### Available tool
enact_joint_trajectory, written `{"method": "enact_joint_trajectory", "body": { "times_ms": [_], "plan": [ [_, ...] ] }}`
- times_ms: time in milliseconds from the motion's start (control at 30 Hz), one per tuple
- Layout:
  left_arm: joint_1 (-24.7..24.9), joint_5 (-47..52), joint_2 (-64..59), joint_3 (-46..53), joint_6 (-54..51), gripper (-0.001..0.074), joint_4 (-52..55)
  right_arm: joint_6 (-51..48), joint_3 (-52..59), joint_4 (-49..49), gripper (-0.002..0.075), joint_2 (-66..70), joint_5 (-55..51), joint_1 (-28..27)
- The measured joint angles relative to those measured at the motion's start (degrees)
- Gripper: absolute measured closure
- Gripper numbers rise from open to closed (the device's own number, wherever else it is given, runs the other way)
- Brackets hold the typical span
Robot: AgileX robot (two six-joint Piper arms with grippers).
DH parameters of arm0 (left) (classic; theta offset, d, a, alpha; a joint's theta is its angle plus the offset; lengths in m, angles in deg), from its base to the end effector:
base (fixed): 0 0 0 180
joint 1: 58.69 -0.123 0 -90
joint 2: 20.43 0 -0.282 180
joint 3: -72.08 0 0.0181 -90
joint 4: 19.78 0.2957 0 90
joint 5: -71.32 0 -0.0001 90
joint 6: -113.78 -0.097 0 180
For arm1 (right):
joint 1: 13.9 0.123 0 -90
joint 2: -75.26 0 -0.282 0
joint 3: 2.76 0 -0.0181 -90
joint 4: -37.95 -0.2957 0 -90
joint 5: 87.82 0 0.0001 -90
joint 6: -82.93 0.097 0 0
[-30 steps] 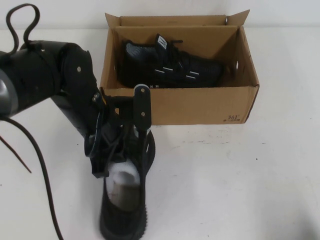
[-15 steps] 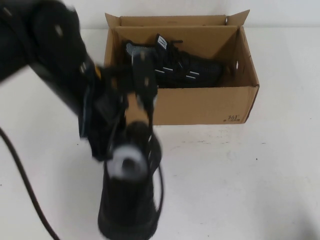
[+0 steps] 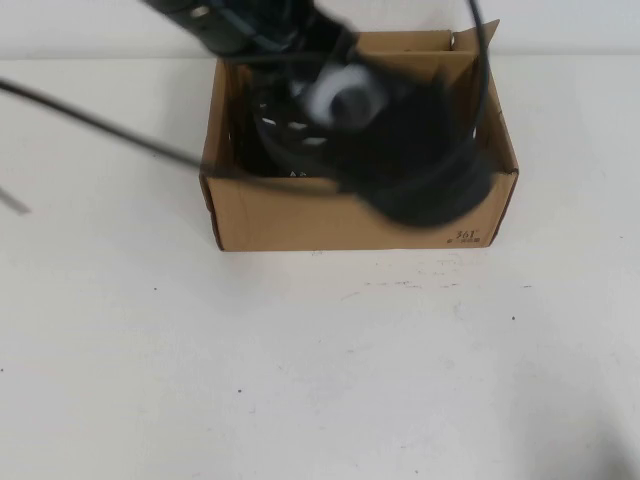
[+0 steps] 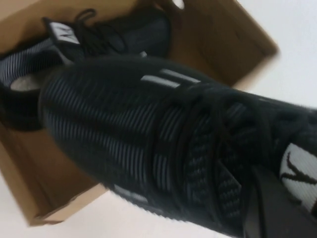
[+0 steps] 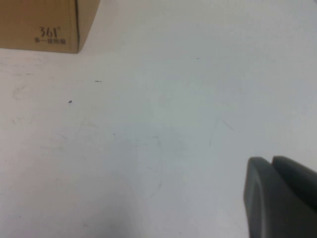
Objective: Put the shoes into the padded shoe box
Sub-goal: Place the shoe in the shoe box
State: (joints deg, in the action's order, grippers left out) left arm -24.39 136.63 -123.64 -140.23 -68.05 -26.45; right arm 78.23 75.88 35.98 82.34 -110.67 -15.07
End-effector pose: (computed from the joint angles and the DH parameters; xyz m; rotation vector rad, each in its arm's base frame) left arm 0.3286 -0.2366 0.4419 0.7402 2.2931 -0.4159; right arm 0.1056 -0.0009 0.1669 -0.0374 1.8944 -0.0356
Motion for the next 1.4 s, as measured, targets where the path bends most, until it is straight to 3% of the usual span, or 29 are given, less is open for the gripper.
{"method": "enact_joint_trajectory", "body": {
  "times_ms": [267,667,1400],
  "plan": [
    [0.0,-6.4,-7.3,-1.7,13.8,0.0722,1.2,0.0,0.0,0.0,0.0734,0.0,0.0,0.0],
    [-0.6,-16.4,-12.4,-2.1,21.3,0.0723,1.4,0.0,0.0,0.0,0.0734,0.0,0.0,0.0],
    [-2.2,-21.0,-19.7,-2.2,28.1,0.0724,1.7,0.0,0.0,0.0,0.0734,0.0,0.0,0.0]
  ]
}}
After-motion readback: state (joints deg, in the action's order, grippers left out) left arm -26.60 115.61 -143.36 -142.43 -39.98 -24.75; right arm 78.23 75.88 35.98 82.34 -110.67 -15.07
